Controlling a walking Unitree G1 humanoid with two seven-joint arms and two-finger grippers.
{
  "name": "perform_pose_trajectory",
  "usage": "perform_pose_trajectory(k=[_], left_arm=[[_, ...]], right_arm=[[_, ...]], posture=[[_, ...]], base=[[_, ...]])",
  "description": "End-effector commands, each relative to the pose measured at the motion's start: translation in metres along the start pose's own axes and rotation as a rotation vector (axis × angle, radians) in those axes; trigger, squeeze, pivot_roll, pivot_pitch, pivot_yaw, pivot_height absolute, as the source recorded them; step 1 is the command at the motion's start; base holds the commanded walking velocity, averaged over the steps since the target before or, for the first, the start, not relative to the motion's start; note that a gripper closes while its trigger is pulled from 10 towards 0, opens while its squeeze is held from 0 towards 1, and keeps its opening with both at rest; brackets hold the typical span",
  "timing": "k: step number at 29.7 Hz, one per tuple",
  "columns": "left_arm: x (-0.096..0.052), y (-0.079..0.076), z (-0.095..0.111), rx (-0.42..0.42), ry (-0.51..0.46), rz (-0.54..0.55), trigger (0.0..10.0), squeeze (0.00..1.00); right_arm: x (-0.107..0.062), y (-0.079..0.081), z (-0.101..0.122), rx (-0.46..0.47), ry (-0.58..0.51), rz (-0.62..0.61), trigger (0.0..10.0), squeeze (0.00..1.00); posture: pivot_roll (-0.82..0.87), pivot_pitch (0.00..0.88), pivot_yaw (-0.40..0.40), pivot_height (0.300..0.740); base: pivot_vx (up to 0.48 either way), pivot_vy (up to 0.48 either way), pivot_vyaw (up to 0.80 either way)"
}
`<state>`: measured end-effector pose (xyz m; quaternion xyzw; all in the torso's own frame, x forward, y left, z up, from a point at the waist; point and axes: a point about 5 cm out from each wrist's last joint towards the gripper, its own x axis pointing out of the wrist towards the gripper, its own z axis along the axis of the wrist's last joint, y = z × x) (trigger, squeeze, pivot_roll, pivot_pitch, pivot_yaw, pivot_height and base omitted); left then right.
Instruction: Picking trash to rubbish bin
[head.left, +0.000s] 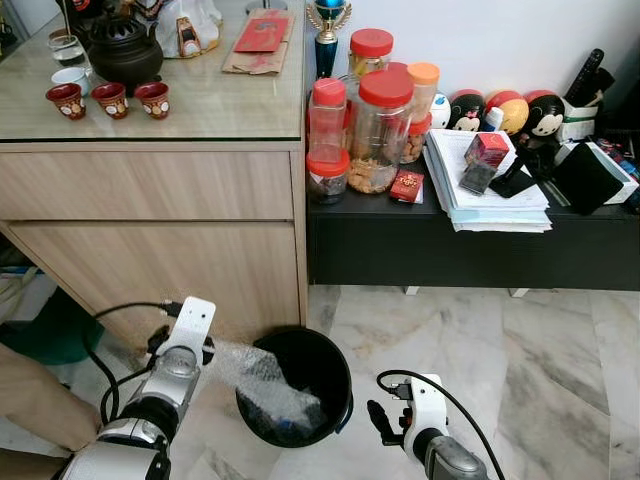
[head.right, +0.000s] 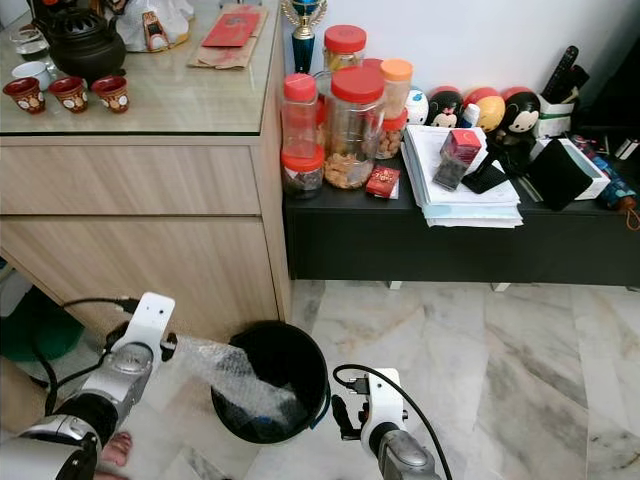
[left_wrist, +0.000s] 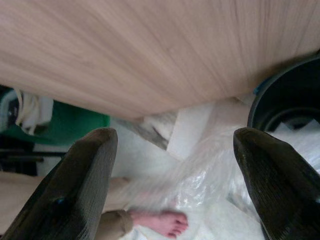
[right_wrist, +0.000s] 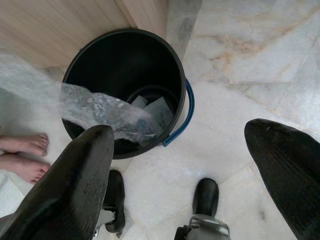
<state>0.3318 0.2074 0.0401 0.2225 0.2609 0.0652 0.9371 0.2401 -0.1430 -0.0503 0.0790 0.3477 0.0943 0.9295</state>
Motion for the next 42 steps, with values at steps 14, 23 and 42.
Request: perform_pose_trajectory(k=[14, 23, 42], left_arm=[[-0.006, -0.001, 0.004, -0.145, -0.151, 0.096, 10.0, 0.00], [-0.014, -0.012, -0.035, -0.173, -0.096, 0.009, 10.0, 0.00], [-0.082, -0.011, -0.198, -0.233, 0.459, 0.100, 10.0, 0.00]], right_arm=[[-0.001, 0.000, -0.006, -0.001, 0.017, -0.009, 10.0, 0.00], [0.000, 0.002, -0.003, 0.015, -0.006, -0.021, 10.0, 0.00], [-0.016, -0.015, -0.041, 0.006, 0.115, -0.091, 10.0, 0.00]], posture=[[0.08, 0.185, -0.029, 0.740], [0.08, 0.185, -0.016, 0.740], [0.08, 0.181, -0.018, 0.740]], base=[[0.000, 0.000, 0.00], [0.000, 0.000, 0.00], [0.000, 0.000, 0.00]])
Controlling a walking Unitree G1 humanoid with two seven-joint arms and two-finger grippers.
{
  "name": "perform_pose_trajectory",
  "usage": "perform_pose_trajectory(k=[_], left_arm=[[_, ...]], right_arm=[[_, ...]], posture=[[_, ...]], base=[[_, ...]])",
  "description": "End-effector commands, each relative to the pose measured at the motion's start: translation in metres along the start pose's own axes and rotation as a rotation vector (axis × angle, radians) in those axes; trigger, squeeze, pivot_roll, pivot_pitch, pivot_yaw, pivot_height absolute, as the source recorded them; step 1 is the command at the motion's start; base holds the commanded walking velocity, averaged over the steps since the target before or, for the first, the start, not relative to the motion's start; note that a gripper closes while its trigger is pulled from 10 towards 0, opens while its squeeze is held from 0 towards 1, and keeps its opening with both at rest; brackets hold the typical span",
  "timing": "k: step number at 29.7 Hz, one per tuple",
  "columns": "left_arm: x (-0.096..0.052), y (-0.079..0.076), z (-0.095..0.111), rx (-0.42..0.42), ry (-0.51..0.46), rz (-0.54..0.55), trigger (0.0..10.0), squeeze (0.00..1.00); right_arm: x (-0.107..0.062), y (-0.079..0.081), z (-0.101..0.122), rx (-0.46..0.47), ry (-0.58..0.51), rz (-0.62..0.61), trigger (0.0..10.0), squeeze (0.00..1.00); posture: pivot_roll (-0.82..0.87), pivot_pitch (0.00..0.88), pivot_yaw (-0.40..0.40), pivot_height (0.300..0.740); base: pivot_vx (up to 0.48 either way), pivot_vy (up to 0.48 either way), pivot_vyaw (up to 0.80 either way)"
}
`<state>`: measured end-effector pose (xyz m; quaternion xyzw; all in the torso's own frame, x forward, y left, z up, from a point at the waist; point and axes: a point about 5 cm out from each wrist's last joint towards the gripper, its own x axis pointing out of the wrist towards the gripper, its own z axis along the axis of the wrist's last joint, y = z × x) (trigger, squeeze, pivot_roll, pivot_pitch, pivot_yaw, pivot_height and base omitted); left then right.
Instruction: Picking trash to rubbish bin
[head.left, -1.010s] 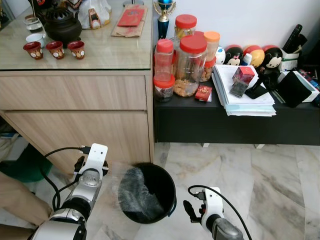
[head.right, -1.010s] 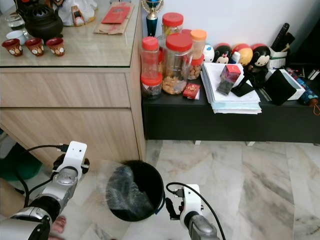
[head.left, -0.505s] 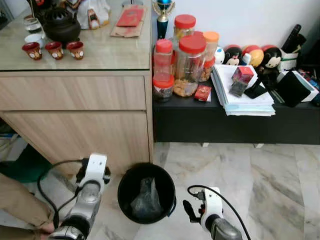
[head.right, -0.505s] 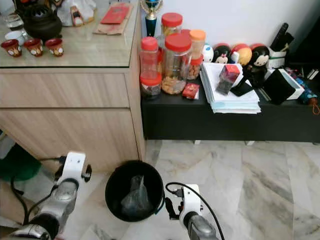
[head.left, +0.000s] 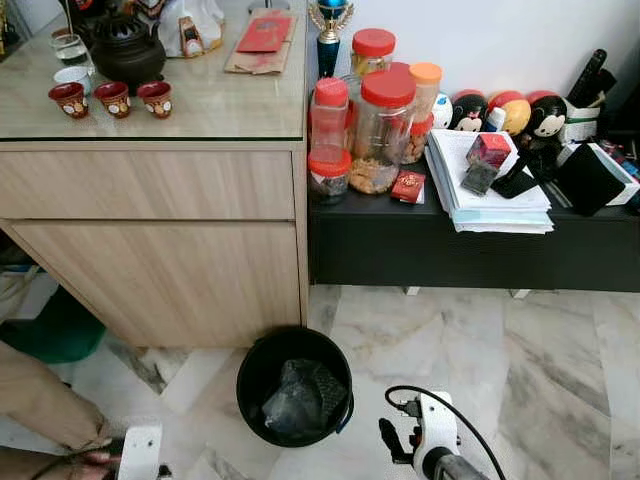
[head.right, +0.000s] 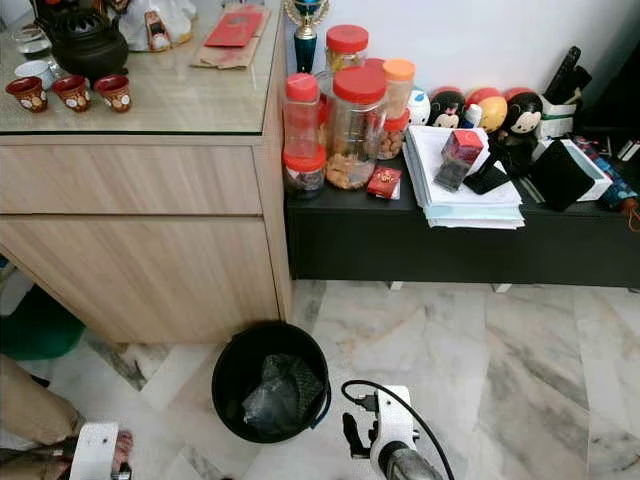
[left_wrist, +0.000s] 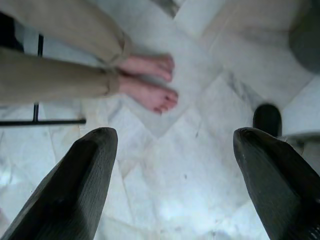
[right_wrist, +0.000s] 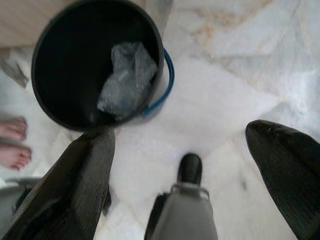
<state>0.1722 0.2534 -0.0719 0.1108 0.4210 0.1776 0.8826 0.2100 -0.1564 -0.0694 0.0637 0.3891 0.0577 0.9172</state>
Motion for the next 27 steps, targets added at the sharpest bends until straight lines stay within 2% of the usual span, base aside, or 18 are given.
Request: perform_pose_trajectory(k=[1, 27], left_arm=[[-0.0034, 0.0015, -0.0166, -0.008, 0.067, 0.018, 10.0, 0.00], [-0.0035, -0.0028, -0.0150, -0.014, 0.070, 0.010, 10.0, 0.00]], right_arm=[[-0.0027, -0.0024, -0.0097, -0.001, 0.037, -0.010, 10.0, 0.00], [-0.0053, -0.0054, -0.0178, 0.002, 0.068, -0.029, 10.0, 0.00]], posture=[[0.08, 0.179, -0.018, 0.740], [0.07, 0.158, -0.015, 0.740]], base=[[0.000, 0.000, 0.00], [0.000, 0.000, 0.00]])
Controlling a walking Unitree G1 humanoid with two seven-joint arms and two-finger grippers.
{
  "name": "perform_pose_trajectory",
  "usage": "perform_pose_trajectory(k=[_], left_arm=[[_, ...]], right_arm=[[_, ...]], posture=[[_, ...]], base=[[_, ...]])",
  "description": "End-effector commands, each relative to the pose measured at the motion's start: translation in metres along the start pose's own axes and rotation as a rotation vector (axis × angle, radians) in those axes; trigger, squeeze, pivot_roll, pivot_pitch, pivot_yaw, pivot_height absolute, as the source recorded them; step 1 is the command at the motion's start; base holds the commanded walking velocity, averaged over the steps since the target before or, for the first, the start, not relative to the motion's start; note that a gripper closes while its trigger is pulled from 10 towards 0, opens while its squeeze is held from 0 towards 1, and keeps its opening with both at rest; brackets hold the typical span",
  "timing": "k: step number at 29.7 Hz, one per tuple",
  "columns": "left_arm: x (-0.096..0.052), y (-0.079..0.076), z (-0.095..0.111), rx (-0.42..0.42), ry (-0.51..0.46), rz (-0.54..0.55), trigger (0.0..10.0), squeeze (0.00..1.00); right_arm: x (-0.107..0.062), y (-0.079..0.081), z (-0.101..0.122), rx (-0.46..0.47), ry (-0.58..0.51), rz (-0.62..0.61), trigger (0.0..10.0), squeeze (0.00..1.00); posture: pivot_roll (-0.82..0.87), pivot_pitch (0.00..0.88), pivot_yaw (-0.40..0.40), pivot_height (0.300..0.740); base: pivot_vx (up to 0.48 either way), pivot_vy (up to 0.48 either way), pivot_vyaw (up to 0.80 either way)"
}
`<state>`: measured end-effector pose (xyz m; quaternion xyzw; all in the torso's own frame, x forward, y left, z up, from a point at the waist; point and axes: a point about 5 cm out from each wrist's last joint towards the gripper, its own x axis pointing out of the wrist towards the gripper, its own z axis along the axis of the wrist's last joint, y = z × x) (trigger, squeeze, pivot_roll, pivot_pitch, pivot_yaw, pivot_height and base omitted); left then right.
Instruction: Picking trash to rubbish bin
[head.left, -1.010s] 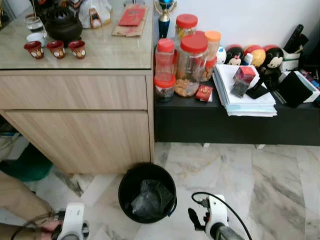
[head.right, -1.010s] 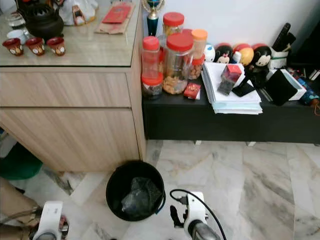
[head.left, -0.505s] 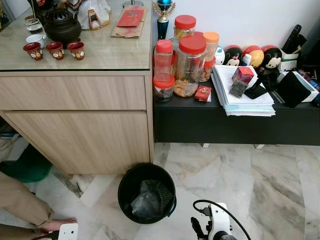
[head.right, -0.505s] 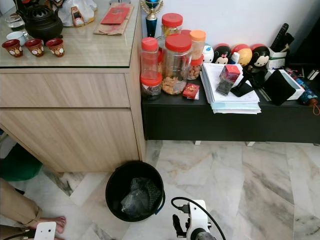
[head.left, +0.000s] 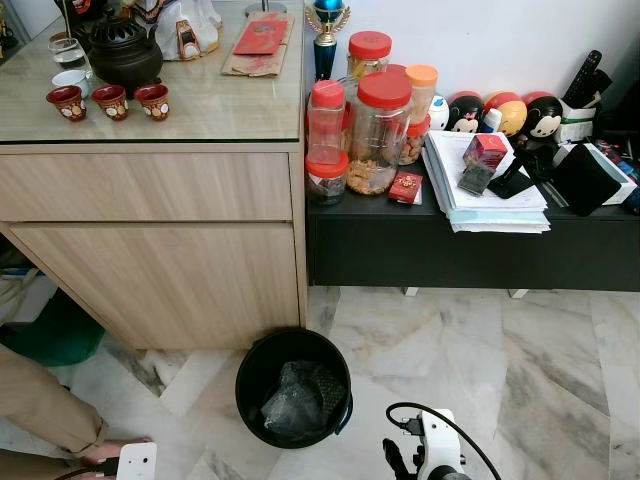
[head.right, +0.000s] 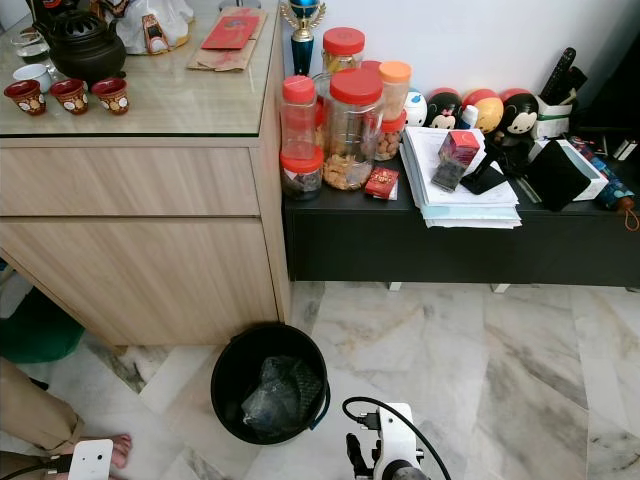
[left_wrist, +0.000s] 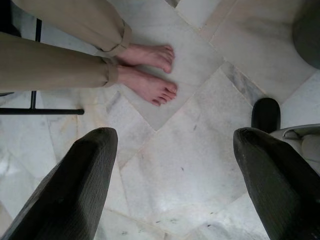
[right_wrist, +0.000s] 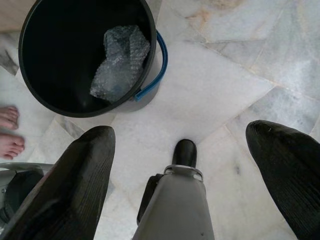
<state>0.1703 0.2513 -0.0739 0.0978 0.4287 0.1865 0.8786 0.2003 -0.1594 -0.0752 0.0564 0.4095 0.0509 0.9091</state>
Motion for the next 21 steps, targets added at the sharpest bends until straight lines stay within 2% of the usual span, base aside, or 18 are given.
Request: perform_pose_trajectory(k=[1, 21], left_arm=[[-0.0026, -0.0002, -0.0125, 0.013, 0.047, 0.006, 10.0, 0.00], [-0.0040, -0.0007, -0.0156, -0.001, 0.042, 0.007, 10.0, 0.00]], right_arm=[[-0.0019, -0.0020, -0.0071, 0.006, 0.025, -0.009, 10.0, 0.00], [-0.0023, -0.0028, -0.0085, 0.006, 0.031, -0.010, 10.0, 0.00]], posture=[[0.07, 0.158, -0.015, 0.740], [0.08, 0.174, -0.026, 0.740]], base=[[0.000, 0.000, 0.00], [0.000, 0.000, 0.00]])
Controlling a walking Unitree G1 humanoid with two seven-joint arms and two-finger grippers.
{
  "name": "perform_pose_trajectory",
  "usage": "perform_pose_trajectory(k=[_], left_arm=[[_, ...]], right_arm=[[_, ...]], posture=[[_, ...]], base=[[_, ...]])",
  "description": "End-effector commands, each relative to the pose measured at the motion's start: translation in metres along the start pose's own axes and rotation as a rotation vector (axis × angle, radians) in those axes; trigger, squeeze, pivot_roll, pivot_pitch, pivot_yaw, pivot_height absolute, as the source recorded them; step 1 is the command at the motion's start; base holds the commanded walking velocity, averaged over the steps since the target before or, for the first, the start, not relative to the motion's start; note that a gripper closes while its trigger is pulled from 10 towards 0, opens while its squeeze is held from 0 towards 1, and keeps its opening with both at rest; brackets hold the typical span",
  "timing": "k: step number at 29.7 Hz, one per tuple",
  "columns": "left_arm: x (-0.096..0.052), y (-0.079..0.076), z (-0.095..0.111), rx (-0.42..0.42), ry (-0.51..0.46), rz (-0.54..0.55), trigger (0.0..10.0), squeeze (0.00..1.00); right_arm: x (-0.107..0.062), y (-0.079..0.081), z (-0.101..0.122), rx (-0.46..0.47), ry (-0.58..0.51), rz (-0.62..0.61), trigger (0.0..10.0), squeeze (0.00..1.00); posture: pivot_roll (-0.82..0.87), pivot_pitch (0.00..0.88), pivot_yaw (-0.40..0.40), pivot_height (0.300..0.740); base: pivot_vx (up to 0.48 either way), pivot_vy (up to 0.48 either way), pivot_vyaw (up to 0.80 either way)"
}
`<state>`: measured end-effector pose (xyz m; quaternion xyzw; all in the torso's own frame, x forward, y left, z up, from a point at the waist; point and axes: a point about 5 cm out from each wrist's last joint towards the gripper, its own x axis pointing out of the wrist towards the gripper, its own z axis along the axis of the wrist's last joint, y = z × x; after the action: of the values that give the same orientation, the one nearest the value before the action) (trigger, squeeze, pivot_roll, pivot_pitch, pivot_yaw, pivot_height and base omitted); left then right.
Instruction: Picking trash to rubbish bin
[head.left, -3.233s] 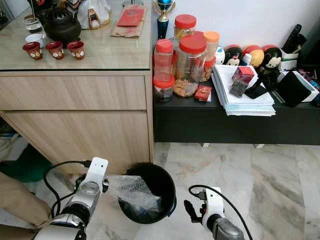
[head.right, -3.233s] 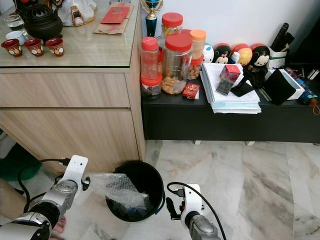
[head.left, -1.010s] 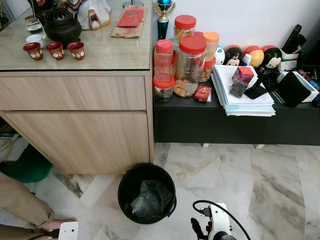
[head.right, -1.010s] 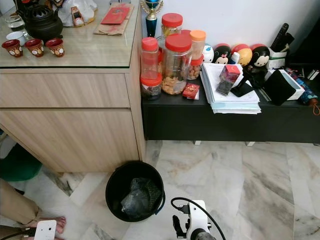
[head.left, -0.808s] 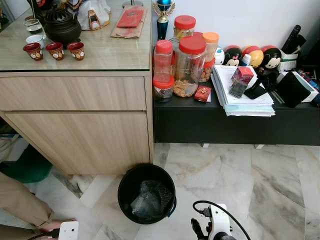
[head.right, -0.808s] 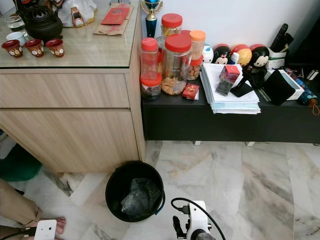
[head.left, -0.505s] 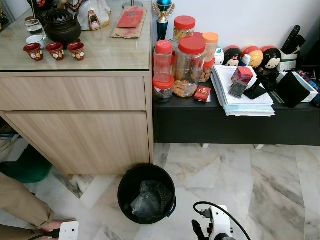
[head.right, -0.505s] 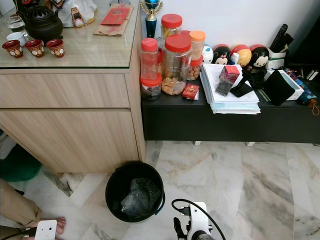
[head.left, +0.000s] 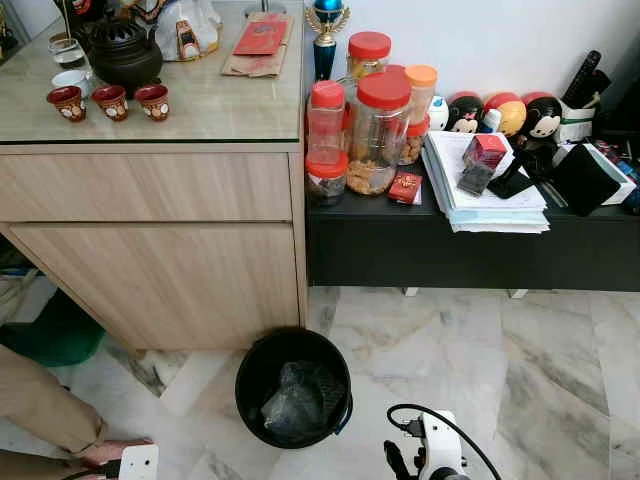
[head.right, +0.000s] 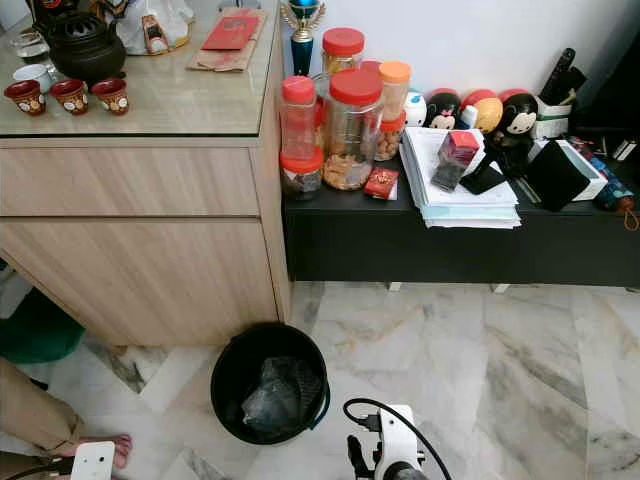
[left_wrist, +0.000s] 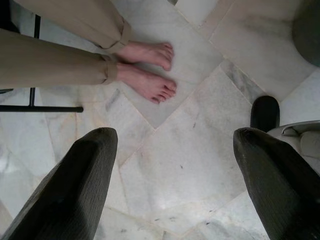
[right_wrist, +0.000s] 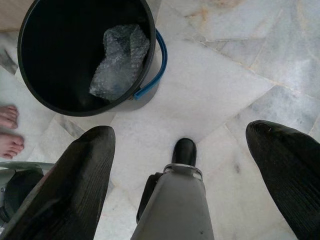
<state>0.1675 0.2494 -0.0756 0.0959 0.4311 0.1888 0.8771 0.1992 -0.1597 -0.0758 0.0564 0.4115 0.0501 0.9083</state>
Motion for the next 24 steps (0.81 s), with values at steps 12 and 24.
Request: perform_pose_trajectory(k=[12, 24], left_arm=[[-0.0028, 0.0005, -0.0113, -0.006, 0.027, 0.007, 10.0, 0.00], [-0.0029, 0.0022, -0.0119, -0.013, 0.024, 0.015, 10.0, 0.00]], right_arm=[[-0.0020, -0.0032, -0.0066, 0.001, 0.026, -0.008, 10.0, 0.00], [-0.0017, -0.0022, -0.0063, 0.000, 0.025, -0.004, 10.0, 0.00]], posture=[[0.08, 0.176, -0.029, 0.740], [0.08, 0.175, -0.030, 0.740]], base=[[-0.087, 0.000, 0.00], [-0.169, 0.000, 0.00]])
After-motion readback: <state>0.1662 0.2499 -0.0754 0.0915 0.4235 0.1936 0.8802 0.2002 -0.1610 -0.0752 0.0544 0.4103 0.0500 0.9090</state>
